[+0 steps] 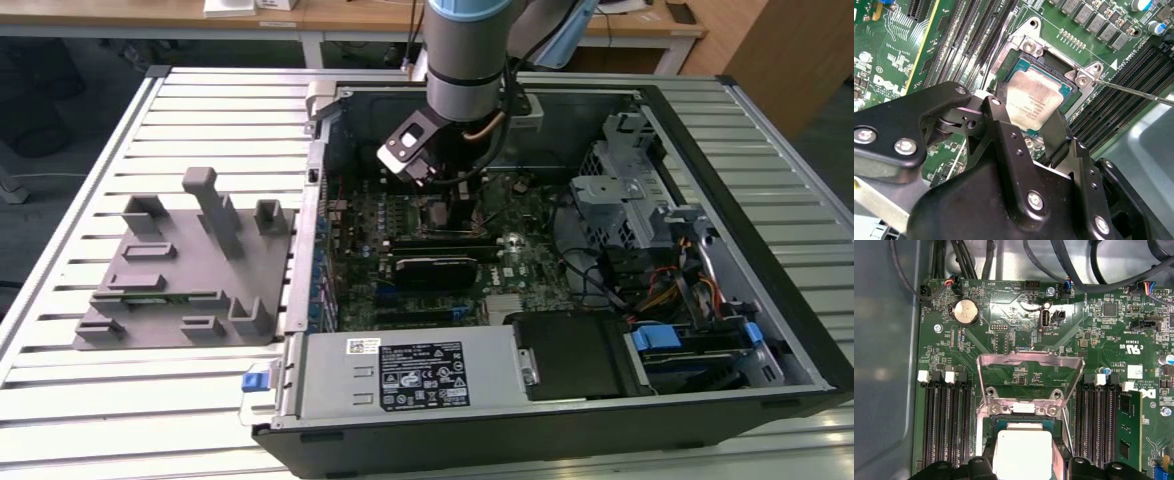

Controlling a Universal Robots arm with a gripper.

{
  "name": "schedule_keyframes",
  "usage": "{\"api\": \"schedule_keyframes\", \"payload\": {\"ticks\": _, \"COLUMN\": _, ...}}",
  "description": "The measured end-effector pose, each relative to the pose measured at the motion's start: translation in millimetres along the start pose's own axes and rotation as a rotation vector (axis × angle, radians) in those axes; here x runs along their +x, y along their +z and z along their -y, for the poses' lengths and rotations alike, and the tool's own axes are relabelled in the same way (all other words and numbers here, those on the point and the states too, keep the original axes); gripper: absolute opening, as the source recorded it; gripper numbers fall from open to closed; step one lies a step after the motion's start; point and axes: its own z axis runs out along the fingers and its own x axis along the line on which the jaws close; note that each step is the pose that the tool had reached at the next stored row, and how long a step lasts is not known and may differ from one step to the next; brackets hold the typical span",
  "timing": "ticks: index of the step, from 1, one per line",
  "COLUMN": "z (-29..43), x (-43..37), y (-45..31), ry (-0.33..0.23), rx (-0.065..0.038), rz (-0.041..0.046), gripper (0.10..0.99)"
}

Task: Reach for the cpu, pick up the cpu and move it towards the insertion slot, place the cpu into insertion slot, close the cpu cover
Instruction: 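Place the cpu into insertion slot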

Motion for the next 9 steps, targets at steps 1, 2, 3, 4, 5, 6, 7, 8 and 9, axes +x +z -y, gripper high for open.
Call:
{"api": "schedule_keyframes", "payload": {"ticks": 1, "z": 0.0, "x": 0.0, "y": 0.0, "ry": -0.001, "rx": 0.000, "rz": 0.0000, "gripper": 0.525}}
{"api": "schedule_keyframes", "payload": {"ticks": 2, "z": 0.0, "x": 0.0, "y": 0.1, "ry": -0.001, "rx": 0.000, "rz": -0.0001, "gripper": 0.525}}
{"api": "schedule_keyframes", "payload": {"ticks": 3, "z": 0.0, "x": 0.0, "y": 0.1, "ry": -0.001, "rx": 0.000, "rz": -0.0002, "gripper": 0.525}}
{"api": "schedule_keyframes", "payload": {"ticks": 4, "z": 0.0, "x": 0.0, "y": 0.1, "ry": -0.001, "rx": 0.000, "rz": -0.0002, "gripper": 0.525}}
{"api": "schedule_keyframes", "payload": {"ticks": 5, "z": 0.0, "x": 0.0, "y": 0.1, "ry": -0.001, "rx": 0.000, "rz": -0.0002, "gripper": 0.525}}
{"api": "schedule_keyframes", "payload": {"ticks": 6, "z": 0.0, "x": 0.0, "y": 0.1, "ry": -0.002, "rx": 0.000, "rz": -0.0002, "gripper": 0.525}}
{"api": "schedule_keyframes", "payload": {"ticks": 7, "z": 0.0, "x": 0.0, "y": 0.1, "ry": -0.003, "rx": 0.000, "rz": -0.0002, "gripper": 0.525}}
{"api": "schedule_keyframes", "payload": {"ticks": 8, "z": 0.0, "x": 0.0, "y": 0.3, "ry": -0.007, "rx": 0.000, "rz": -0.0005, "gripper": 0.525}}
{"api": "schedule_keyframes", "payload": {"ticks": 9, "z": 0.0, "x": 0.0, "y": 0.6, "ry": -0.008, "rx": 0.000, "rz": -0.0007, "gripper": 0.525}}
